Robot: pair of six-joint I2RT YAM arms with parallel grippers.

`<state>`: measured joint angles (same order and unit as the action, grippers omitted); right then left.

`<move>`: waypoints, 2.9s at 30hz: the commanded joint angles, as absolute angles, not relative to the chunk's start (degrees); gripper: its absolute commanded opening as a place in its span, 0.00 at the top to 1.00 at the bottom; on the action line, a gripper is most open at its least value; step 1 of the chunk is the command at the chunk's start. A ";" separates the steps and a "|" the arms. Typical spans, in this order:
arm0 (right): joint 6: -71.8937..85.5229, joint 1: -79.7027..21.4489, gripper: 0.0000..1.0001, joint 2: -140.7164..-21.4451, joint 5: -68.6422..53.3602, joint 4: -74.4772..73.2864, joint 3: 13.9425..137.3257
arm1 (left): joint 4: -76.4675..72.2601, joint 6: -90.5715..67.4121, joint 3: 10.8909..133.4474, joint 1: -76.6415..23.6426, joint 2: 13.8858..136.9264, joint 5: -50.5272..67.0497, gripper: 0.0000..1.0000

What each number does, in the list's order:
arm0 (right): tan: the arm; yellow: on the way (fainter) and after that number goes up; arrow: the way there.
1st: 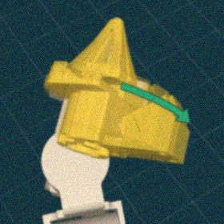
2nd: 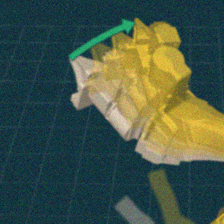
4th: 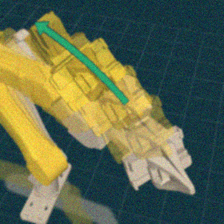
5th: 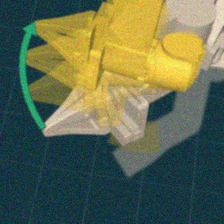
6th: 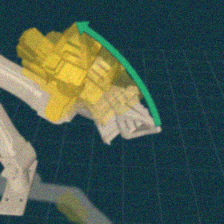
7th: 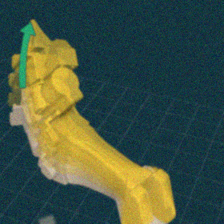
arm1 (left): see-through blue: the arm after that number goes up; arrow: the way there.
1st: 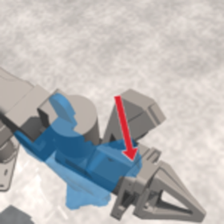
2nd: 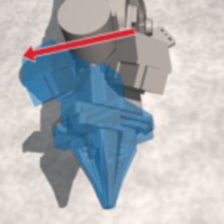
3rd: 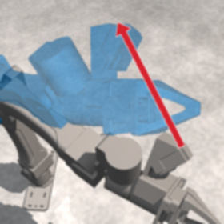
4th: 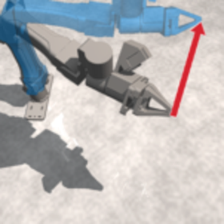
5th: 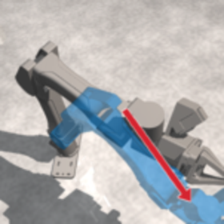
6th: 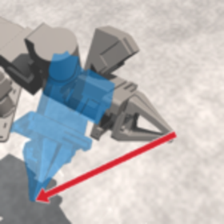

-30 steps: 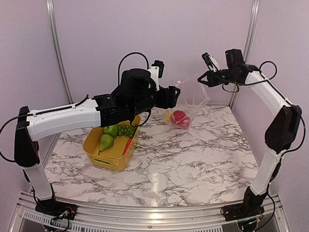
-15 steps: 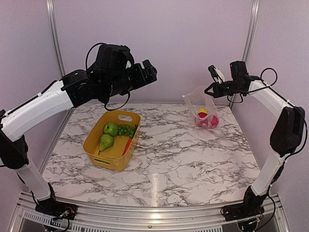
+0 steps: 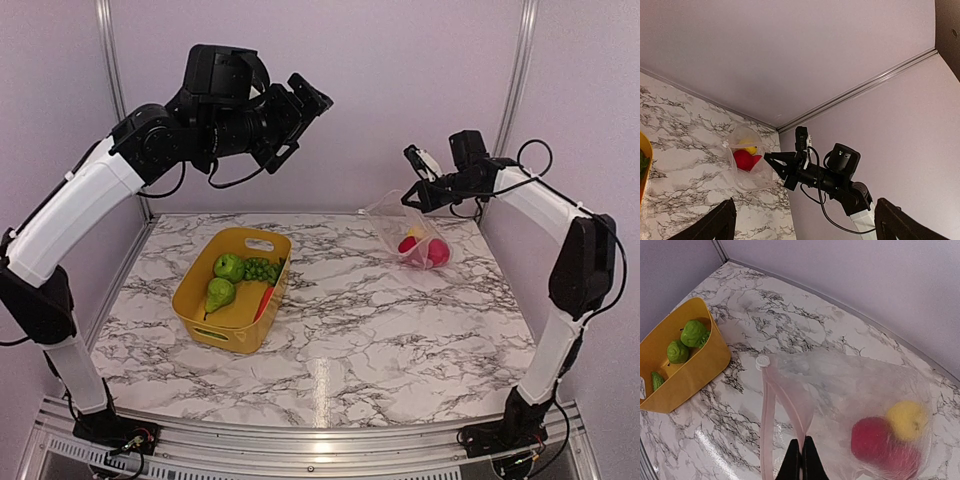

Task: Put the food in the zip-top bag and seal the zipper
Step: Place the fake vegetable in the zipper food storage bag, then pick up the fake fruit from the bin.

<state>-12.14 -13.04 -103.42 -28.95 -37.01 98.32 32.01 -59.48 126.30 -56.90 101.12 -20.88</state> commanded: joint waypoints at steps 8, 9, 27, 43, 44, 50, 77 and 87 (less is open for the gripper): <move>-12.95 -14.23 1.00 -104.74 -28.14 -37.98 100.73 | 23.64 -45.17 118.14 -54.83 99.28 -14.78 0.01; -13.17 -14.24 1.00 -104.62 -28.16 -38.09 100.84 | 19.11 -39.92 112.44 -54.84 97.22 -14.06 0.01; -14.68 -14.28 1.00 -99.36 -31.44 -38.08 98.08 | 10.51 -12.61 68.73 -45.83 84.79 -46.14 0.01; -15.19 -14.32 1.00 -93.26 -34.06 -34.08 88.77 | 31.17 -6.20 72.60 -41.79 87.24 -22.17 0.23; -15.18 -14.28 1.00 -93.11 -34.16 -33.96 88.57 | 31.89 -5.62 72.58 -41.61 87.86 -22.26 0.24; -14.85 -14.32 1.00 -93.48 -34.78 -34.00 88.98 | 34.21 -3.24 73.39 -40.68 91.86 -21.60 0.02; -15.12 -14.41 1.00 -95.35 -34.89 -34.60 89.82 | 37.16 -7.05 74.95 -37.97 106.64 -26.75 0.12; -15.21 -14.50 1.00 -95.11 -34.83 -34.56 89.17 | 35.02 -7.63 76.37 -37.97 111.26 -31.99 0.12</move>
<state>-14.87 -13.96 -94.74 -34.04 -35.09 88.23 35.05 -6.85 75.09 -38.24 109.14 -29.67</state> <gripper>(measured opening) 0.004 0.881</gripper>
